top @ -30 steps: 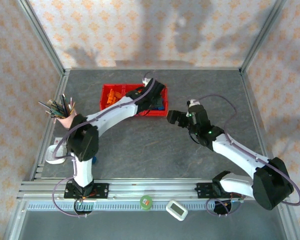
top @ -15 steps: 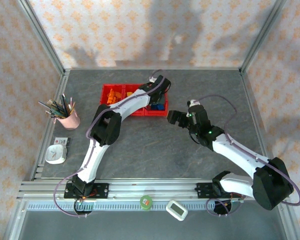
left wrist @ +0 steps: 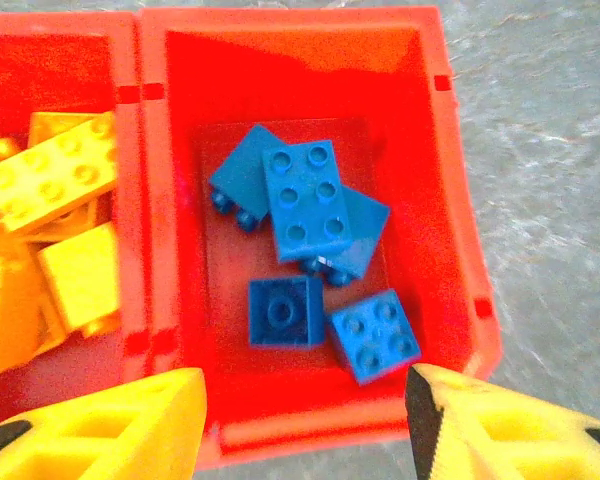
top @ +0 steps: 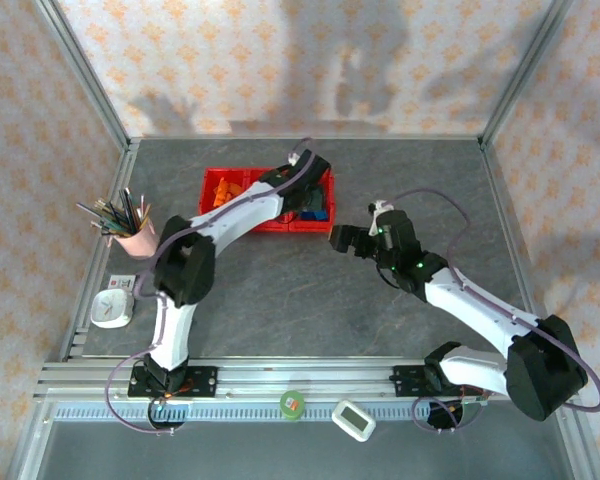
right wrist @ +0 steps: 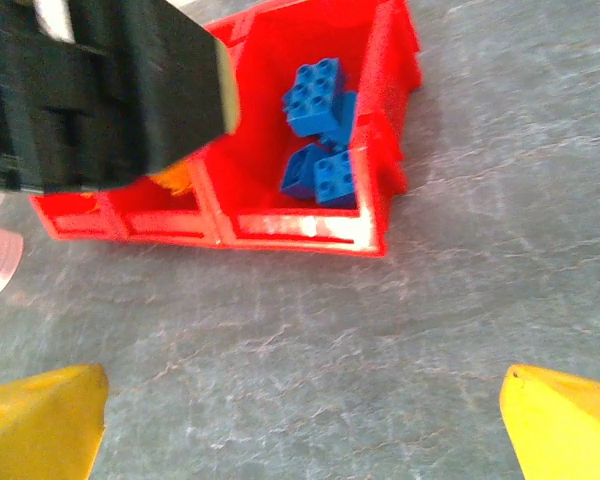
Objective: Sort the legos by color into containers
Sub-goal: Place the lego in the container, then pick up the lego from the bottom-left of the table.
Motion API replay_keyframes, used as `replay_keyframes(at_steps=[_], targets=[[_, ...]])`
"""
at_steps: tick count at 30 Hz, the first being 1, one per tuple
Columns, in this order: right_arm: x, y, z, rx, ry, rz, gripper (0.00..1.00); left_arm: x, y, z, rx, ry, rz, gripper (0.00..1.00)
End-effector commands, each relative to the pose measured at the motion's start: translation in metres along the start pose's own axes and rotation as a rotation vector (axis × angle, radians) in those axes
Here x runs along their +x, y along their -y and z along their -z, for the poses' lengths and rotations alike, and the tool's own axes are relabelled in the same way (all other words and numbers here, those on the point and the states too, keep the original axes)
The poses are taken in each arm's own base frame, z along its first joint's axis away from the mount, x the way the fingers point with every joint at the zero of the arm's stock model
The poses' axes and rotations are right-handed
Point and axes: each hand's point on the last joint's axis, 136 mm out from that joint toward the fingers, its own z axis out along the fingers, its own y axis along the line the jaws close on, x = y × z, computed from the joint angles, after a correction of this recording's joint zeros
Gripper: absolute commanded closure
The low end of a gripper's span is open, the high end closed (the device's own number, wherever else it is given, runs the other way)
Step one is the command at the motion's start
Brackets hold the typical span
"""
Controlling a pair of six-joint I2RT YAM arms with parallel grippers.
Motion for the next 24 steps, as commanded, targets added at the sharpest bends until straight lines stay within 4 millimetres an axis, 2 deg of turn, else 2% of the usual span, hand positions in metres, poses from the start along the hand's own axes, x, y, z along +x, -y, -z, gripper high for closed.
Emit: replay_keyframes(at_steps=[1,4,7,12,18,24], targets=[[-0.002,-0.039,0.0,-0.116,-0.005,0.094,0.0,-0.019,-0.01,0.052,0.035,0.107,0.058,0.41],[0.014,-0.067,-0.007,-0.191,-0.039,0.163,0.0,-0.016,-0.036,0.082,0.033,0.143,0.111,0.39],[0.034,-0.103,-0.013,-0.288,-0.048,0.251,0.0,-0.009,-0.067,0.113,0.022,0.186,0.167,0.37],[0.07,-0.164,-0.025,-0.466,-0.06,0.369,0.0,0.01,-0.116,0.149,-0.011,0.213,0.248,0.31],[0.118,-0.222,-0.055,-0.57,-0.108,0.534,0.0,0.038,-0.164,0.181,-0.109,0.225,0.29,0.2],[0.163,-0.271,-0.076,-0.697,-0.134,0.67,0.02,0.08,-0.186,0.193,-0.12,0.203,0.401,0.07]])
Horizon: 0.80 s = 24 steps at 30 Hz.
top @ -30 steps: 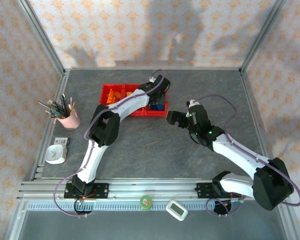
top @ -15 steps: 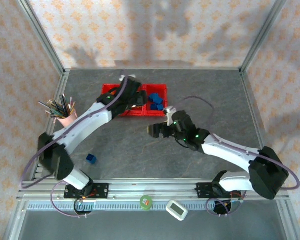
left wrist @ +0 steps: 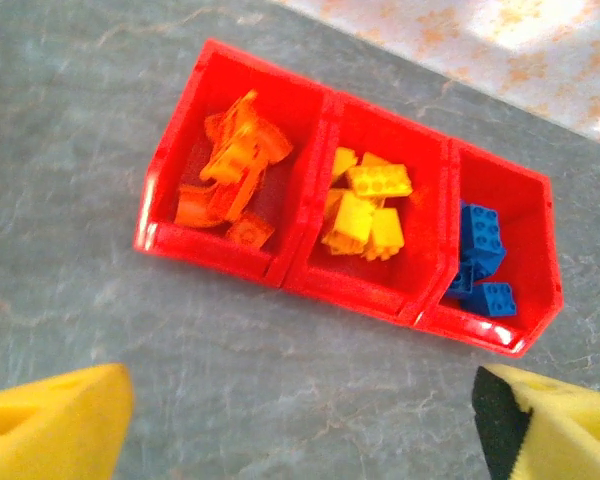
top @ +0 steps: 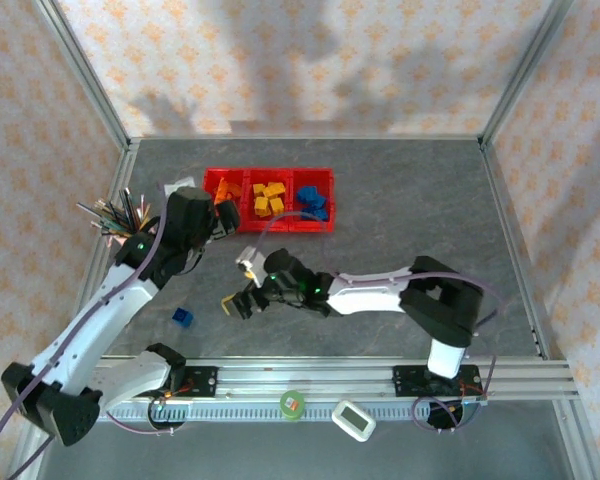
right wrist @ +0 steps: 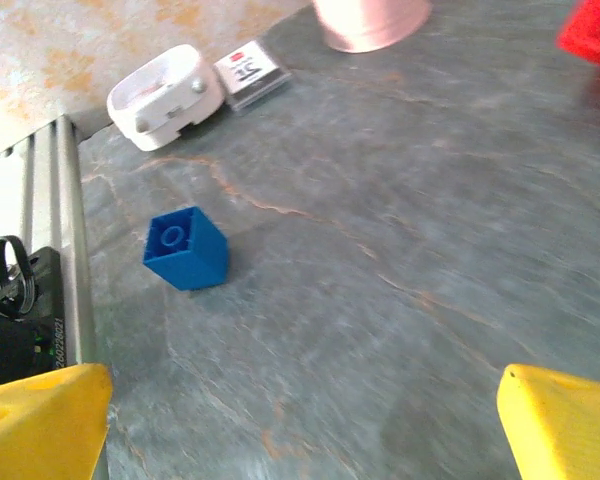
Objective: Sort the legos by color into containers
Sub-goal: Pick up the lego from the bottom-left of the table.
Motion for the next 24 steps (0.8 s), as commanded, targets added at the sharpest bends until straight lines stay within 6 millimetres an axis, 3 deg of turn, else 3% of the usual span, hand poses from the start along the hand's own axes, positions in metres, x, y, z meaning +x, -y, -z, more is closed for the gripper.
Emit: replay_keyframes(at_steps=[1,8,24], targets=[[-0.017,-0.028,-0.023,-0.082,0.054,0.13,0.03,0.022,-0.031,0.009,-0.079,-0.04,0.051,0.04],[-0.006,-0.056,-0.068,-0.153,0.032,0.203,0.04,0.029,-0.067,0.035,-0.174,-0.012,0.105,0.0],[0.019,-0.072,-0.131,-0.223,-0.051,0.272,0.08,0.042,-0.092,0.061,-0.205,0.0,0.241,0.01]])
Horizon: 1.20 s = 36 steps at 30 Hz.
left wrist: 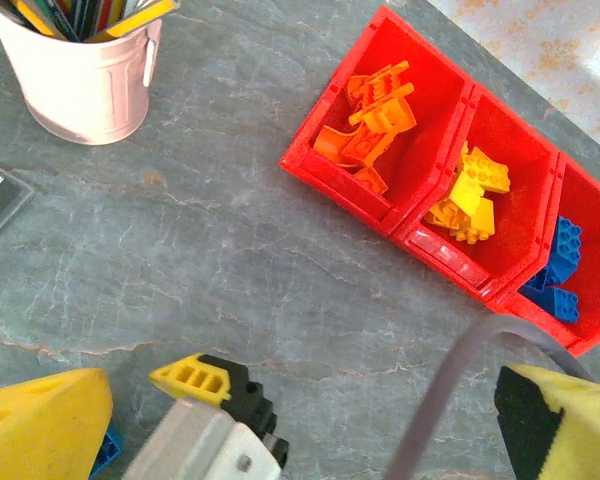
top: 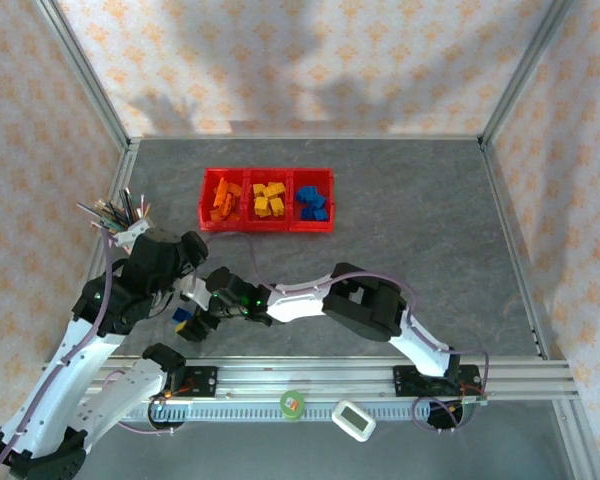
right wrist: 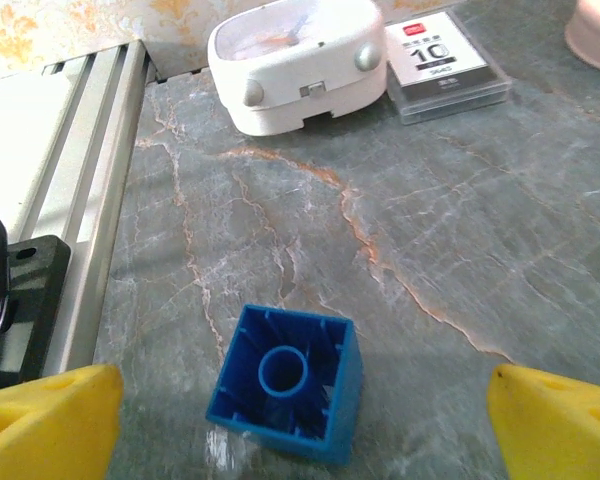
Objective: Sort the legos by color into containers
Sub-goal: Pick up the lego from the bottom-left of the table, then place the lego in the container.
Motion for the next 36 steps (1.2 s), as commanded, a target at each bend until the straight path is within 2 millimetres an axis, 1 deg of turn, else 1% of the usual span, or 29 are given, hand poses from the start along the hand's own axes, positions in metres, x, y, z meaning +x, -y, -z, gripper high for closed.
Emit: replay_keyframes(at_steps=[1,5,7,10,14,20,23,25,27,29,32,34,36], targets=[[0.004,-0.007,-0.014,-0.032,-0.029,0.029,0.09,0.003,-0.02,0.0,-0.074,0.01,0.022,0.0],[0.01,-0.003,-0.023,-0.02,-0.039,0.029,0.16,0.004,-0.022,0.0,-0.073,0.01,0.025,0.0],[0.013,0.001,-0.027,-0.007,-0.048,0.034,0.22,0.004,-0.021,0.0,-0.072,0.012,0.028,0.01],[0.013,0.006,-0.029,0.018,-0.048,0.04,0.34,0.002,-0.022,0.001,-0.071,0.023,0.032,0.0],[0.005,0.009,-0.022,0.049,-0.027,0.041,0.49,0.002,-0.022,0.001,-0.068,0.025,0.034,0.0],[-0.013,0.015,-0.007,0.1,0.021,0.045,0.63,0.0,-0.023,0.003,-0.063,0.037,0.029,0.0],[-0.028,0.017,0.008,0.108,0.067,0.023,0.67,-0.004,-0.019,0.005,-0.051,0.047,0.03,0.01],[-0.035,0.019,0.022,0.107,0.105,0.004,0.67,-0.006,-0.016,0.006,-0.037,0.048,0.027,0.01],[-0.047,0.022,0.041,0.113,0.146,-0.014,0.67,-0.006,-0.013,0.005,-0.029,0.047,0.023,0.0],[-0.053,0.027,0.056,0.119,0.169,-0.03,0.67,-0.006,-0.012,0.004,-0.027,0.046,0.021,0.01],[-0.054,0.04,0.075,0.142,0.177,-0.058,0.67,-0.007,-0.006,0.003,-0.003,0.046,0.022,0.01],[-0.054,0.05,0.092,0.169,0.185,-0.077,0.67,-0.008,0.002,0.002,0.023,0.041,0.019,0.01],[-0.058,0.064,0.115,0.207,0.204,-0.105,0.67,-0.009,0.012,0.001,0.052,0.032,0.008,0.01]])
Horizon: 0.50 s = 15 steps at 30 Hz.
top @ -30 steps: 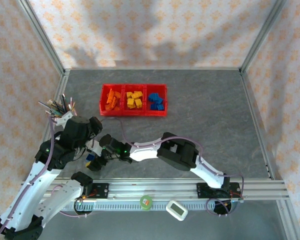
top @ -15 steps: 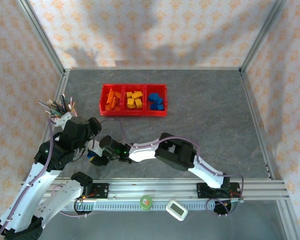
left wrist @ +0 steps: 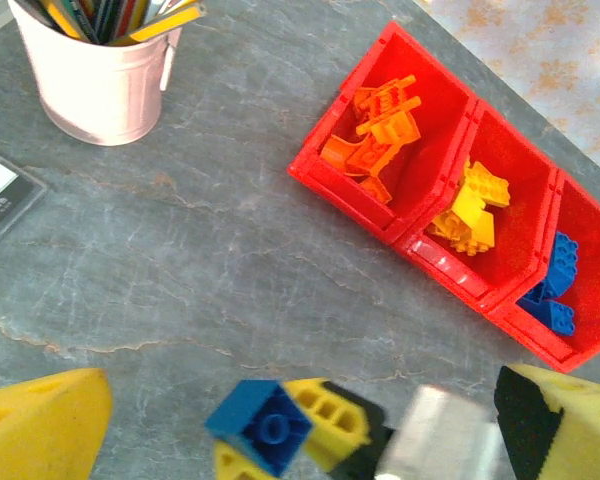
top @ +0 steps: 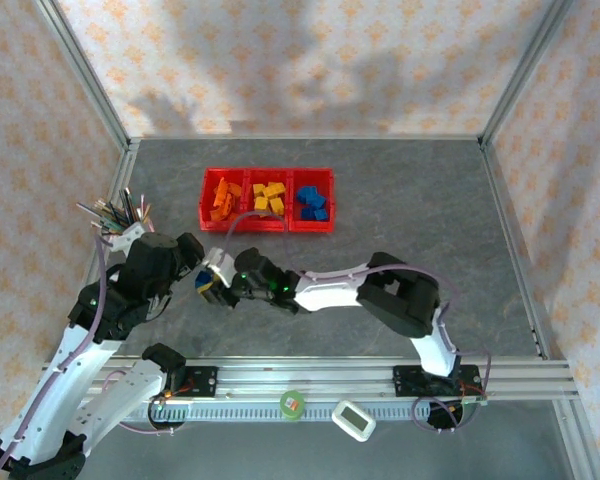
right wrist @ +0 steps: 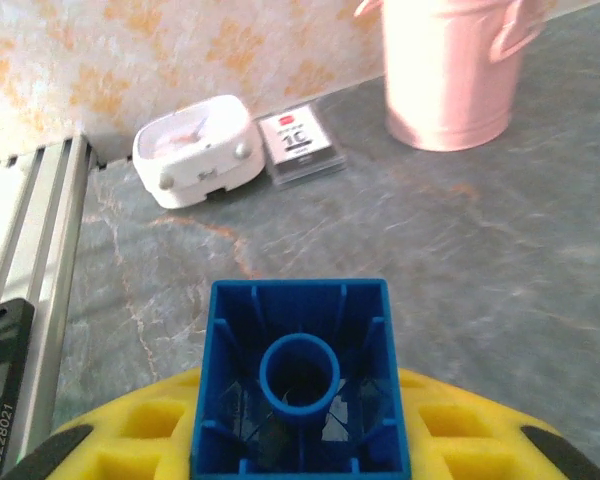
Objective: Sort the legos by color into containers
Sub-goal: Place the lego in the container.
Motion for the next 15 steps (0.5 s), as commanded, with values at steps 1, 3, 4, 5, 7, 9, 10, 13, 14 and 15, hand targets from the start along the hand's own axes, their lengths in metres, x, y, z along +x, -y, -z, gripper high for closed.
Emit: replay_keyframes(at_steps=[1,3,4,5,7,9,10,13,14,15], targets=[[-0.031,0.025,0.034,0.064,0.087,-0.05,0.67,-0.007,0.019,-0.003,0.055,0.008,-0.023,0.01],[-0.038,0.045,0.058,0.118,0.105,-0.086,0.67,-0.008,0.028,-0.005,0.08,0.004,-0.039,0.01],[-0.04,0.057,0.069,0.151,0.109,-0.107,0.67,-0.009,0.032,-0.006,0.088,0.004,-0.044,0.01],[-0.042,0.069,0.081,0.185,0.113,-0.129,0.67,-0.009,0.036,-0.008,0.1,0.005,-0.049,0.01],[-0.044,0.095,0.105,0.261,0.118,-0.166,0.67,-0.009,0.044,-0.013,0.122,0.004,-0.06,0.01],[-0.044,0.122,0.128,0.351,0.121,-0.2,0.67,-0.008,0.053,-0.02,0.149,0.003,-0.07,0.01],[-0.044,0.136,0.14,0.395,0.12,-0.217,0.67,-0.007,0.059,-0.024,0.165,0.001,-0.074,0.01],[-0.036,0.178,0.163,0.516,0.09,-0.26,0.66,-0.002,0.074,-0.038,0.211,-0.01,-0.088,0.01],[-0.032,0.191,0.169,0.553,0.077,-0.277,0.66,-0.001,0.079,-0.043,0.225,-0.007,-0.091,0.01],[-0.029,0.202,0.174,0.582,0.067,-0.289,0.66,0.0,0.081,-0.047,0.229,-0.004,-0.091,0.01]])
